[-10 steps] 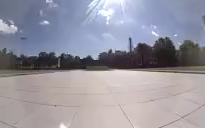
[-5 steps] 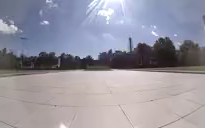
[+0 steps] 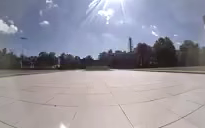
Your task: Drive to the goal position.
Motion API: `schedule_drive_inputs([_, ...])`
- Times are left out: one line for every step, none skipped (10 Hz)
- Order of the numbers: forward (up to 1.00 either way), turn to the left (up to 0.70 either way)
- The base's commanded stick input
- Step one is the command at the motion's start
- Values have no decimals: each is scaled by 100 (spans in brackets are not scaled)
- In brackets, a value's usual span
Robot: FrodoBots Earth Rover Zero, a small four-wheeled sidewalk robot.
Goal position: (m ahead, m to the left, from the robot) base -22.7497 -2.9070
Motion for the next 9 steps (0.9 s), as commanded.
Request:
schedule_drive_inputs([5,0])
schedule_drive_inputs([5,0])
schedule_drive_inputs([5,0])
schedule_drive_inputs([5,0])
schedule_drive_inputs([5,0])
schedule_drive_inputs([5,0])
schedule_drive_inputs([5,0])
schedule_drive_inputs([5,0])
schedule_drive_inputs([5,0])
